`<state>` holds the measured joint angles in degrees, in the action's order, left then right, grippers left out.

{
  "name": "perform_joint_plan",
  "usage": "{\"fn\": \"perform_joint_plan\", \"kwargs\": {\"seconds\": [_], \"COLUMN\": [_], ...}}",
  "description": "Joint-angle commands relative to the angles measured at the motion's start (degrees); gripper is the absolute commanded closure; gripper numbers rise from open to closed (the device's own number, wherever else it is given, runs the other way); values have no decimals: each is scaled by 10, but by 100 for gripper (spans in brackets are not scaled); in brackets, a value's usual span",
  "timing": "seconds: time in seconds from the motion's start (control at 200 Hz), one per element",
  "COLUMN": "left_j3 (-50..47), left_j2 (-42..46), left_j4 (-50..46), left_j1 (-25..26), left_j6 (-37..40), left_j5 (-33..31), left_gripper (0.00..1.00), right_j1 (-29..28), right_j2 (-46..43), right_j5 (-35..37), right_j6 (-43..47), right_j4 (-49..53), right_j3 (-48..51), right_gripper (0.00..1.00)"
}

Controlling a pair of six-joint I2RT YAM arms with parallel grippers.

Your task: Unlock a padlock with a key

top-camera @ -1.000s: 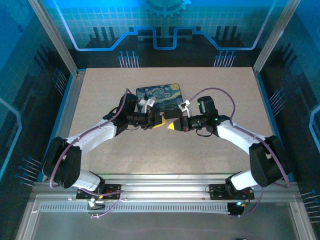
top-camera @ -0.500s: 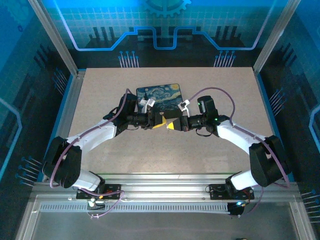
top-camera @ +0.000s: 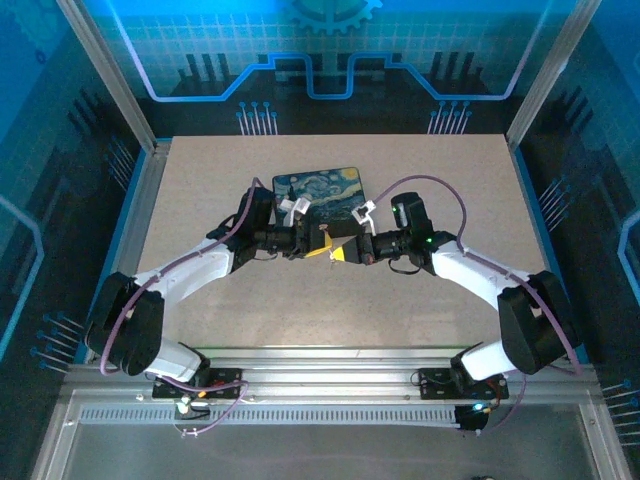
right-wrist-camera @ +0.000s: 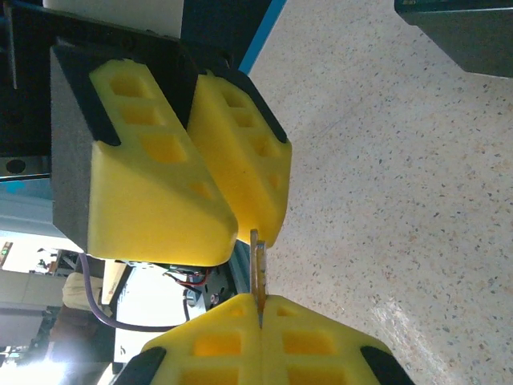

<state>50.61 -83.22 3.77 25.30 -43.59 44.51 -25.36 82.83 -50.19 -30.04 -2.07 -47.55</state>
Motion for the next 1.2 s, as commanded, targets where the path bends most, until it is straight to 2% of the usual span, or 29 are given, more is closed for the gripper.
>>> {"fn": "perform_joint_plan", "kwargs": {"seconds": [0.0, 1.045, 1.196], "left_j3": [-9, -2, 0], "left_j2": [-2, -2, -3], "left_j4": [14, 1, -1], "left_j1": [2, 10, 11], "left_j6": [-2, 11, 10], "left_j5": [13, 23, 21], "left_gripper": [76, 84, 90], "right_j1": [-6, -6, -6], "right_j2": [-14, 0, 3], "right_j5": [-11, -2, 3], "right_j6": [0, -11, -14], "right_j4": [-8, -14, -13], "right_j3": [0, -10, -11], "right_gripper": [100, 100, 100]}}
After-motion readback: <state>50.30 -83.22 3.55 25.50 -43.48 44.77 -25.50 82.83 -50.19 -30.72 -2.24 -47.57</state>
